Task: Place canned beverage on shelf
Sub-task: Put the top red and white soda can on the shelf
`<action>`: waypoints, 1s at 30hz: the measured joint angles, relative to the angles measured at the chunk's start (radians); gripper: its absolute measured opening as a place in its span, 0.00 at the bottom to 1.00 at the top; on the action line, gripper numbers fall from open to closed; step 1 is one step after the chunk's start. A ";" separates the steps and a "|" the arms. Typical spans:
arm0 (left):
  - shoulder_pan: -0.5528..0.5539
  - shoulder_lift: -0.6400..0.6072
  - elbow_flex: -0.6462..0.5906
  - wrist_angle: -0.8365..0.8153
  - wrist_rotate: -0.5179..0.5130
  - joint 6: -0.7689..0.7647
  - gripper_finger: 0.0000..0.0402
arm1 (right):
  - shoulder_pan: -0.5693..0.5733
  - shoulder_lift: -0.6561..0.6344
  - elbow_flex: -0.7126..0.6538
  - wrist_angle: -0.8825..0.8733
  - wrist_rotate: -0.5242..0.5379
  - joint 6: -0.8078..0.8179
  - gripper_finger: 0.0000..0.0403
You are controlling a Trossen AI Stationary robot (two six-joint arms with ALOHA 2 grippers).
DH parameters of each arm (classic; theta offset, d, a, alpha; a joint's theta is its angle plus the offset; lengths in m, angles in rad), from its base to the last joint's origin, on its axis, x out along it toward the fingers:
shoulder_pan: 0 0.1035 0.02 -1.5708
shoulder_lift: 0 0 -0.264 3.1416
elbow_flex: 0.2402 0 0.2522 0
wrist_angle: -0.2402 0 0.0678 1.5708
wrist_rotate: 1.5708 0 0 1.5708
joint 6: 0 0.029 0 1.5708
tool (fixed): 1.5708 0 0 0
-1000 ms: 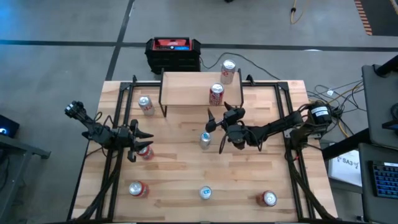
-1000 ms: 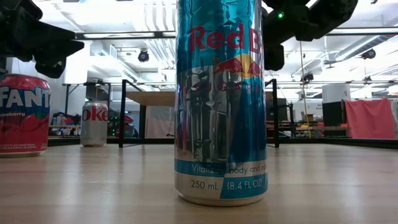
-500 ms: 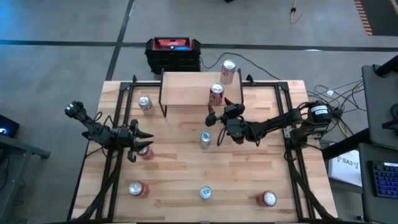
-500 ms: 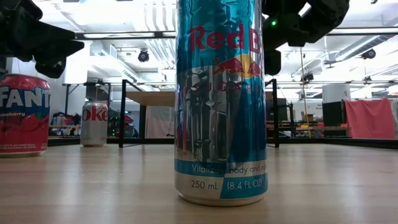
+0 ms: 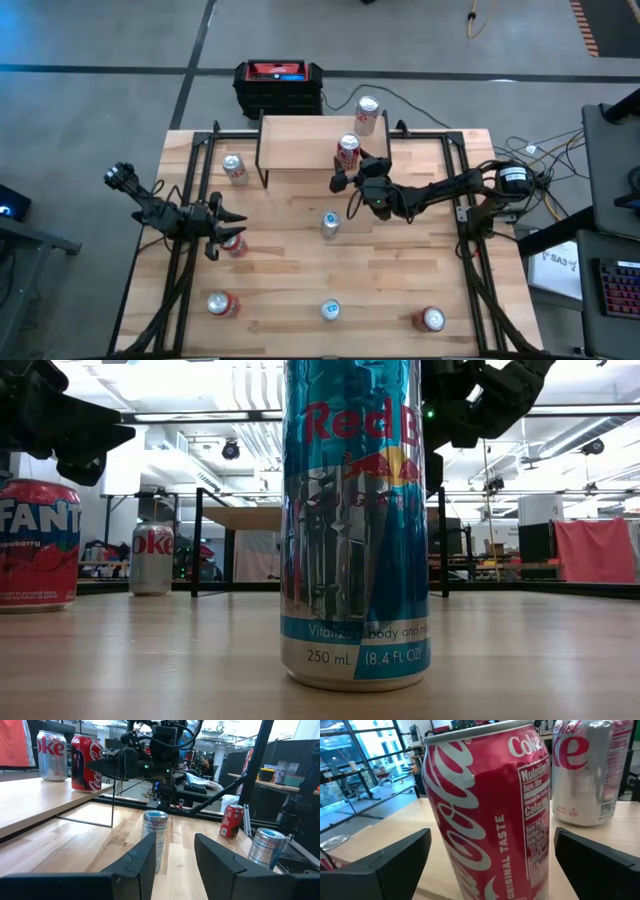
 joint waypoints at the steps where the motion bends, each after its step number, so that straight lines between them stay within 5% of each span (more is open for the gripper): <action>1: 0.000 0.000 0.000 0.000 0.000 0.000 0.29 | -0.005 0.000 0.000 -0.001 0.000 -0.001 0.99; 11: 0.000 0.000 0.000 0.000 0.000 0.000 0.29 | -0.055 0.000 0.000 -0.003 -0.071 0.015 0.99; 22: 0.000 0.000 0.000 0.000 0.000 0.000 0.29 | -0.058 0.000 0.000 0.001 -0.104 0.014 0.76; 30: 0.000 0.000 0.000 0.000 0.000 0.000 0.29 | -0.073 0.001 0.007 0.006 -0.119 0.003 0.76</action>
